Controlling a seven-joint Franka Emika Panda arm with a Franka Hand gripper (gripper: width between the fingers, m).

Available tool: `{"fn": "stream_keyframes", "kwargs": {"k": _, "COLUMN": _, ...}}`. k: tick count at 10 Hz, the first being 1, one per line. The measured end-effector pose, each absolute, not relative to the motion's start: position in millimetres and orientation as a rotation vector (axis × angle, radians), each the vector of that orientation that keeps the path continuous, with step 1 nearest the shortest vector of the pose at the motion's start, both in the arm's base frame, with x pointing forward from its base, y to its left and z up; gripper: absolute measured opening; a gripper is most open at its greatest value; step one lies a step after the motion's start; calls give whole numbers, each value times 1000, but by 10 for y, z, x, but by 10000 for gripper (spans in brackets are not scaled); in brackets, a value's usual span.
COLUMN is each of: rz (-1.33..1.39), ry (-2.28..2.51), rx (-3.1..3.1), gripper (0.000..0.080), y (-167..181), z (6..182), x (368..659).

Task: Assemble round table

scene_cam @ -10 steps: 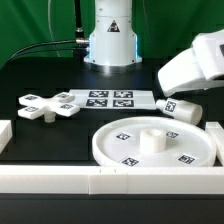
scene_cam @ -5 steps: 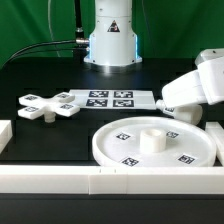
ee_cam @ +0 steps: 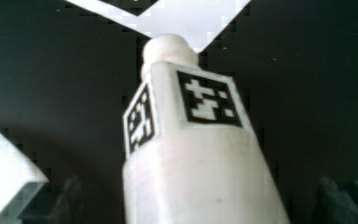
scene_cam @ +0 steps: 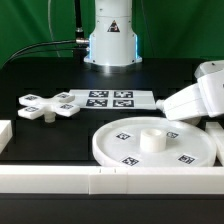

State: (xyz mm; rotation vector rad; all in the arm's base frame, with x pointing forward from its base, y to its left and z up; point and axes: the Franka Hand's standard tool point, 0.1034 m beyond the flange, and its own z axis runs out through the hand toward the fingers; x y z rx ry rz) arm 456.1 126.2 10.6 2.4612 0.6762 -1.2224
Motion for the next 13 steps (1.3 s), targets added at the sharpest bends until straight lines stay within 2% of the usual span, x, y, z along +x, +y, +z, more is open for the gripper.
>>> {"fn": "stream_keyframes", "kwargs": {"k": 1, "rz": -1222, "ry": 676, "rx": 2461, "gripper": 649, "y": 1261, "z": 106, "x": 4562}}
{"fn": "stream_keyframes", "kwargs": {"k": 3, "rz": -1220, "ry": 677, "rx": 2462, "gripper": 404, "y": 1263, "z": 102, "x": 4564}}
{"fn": "stream_keyframes", "kwargs": {"k": 8, "rz": -1222, "ry": 690, "rx": 2463, "gripper": 406, "y": 1263, "z": 112, "x": 4571}}
{"fn": "stream_keyframes", "kwargs": {"k": 11, "rz": -1228, "ry": 802, "rx": 2474, "gripper": 407, "y": 1216, "z": 337, "x": 4683}}
{"fn": "stream_keyframes", "kwargs": {"k": 13, "rz": -1265, "ry": 855, "rx": 2487, "gripper": 407, "y": 1063, "z": 605, "x": 4763}}
